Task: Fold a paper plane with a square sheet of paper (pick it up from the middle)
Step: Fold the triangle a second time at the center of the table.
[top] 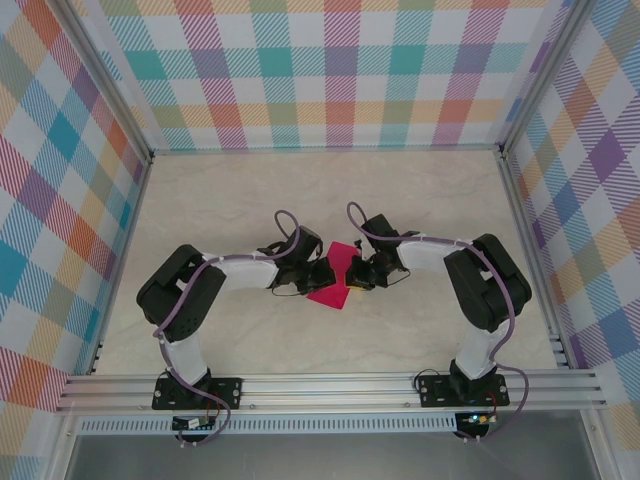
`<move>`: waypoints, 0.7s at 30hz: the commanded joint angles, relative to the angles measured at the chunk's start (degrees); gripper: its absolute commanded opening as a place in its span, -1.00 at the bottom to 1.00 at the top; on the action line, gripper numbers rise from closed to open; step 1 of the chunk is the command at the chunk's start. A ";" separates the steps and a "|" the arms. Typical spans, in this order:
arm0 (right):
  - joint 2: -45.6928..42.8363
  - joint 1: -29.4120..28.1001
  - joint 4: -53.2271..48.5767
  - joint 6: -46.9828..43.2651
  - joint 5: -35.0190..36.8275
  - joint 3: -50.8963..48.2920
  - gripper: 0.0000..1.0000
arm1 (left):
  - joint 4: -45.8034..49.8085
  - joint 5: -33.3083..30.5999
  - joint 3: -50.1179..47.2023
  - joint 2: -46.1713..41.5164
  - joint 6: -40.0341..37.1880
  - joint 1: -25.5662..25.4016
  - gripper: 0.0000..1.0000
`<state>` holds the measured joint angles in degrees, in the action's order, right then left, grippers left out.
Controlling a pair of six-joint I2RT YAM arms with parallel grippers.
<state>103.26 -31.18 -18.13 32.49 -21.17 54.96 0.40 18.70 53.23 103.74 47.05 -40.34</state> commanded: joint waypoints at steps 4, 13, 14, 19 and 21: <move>2.89 -0.12 -4.86 -1.52 6.14 -0.48 -0.77 | 4.32 -2.54 0.91 1.15 -0.31 0.78 -0.86; 3.12 -0.11 -4.91 -1.64 6.23 -0.38 -0.77 | 1.00 -0.07 3.71 -0.78 -2.36 2.08 -0.85; 3.12 -0.11 -4.90 -1.64 6.23 -0.46 -0.77 | 1.13 -0.15 3.87 -0.34 -2.46 2.26 -0.85; 3.19 -0.11 -5.08 -1.89 6.36 -0.73 -0.78 | 1.38 -1.43 3.81 1.27 -2.51 3.14 -0.85; 3.18 -0.12 -5.17 -1.91 6.53 -0.73 -0.78 | 2.20 -2.17 3.81 2.09 -2.62 3.63 -0.85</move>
<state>103.46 -31.24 -18.92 32.05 -20.91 55.42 1.26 17.93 56.23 104.42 45.39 -37.95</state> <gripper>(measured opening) 0.112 0.076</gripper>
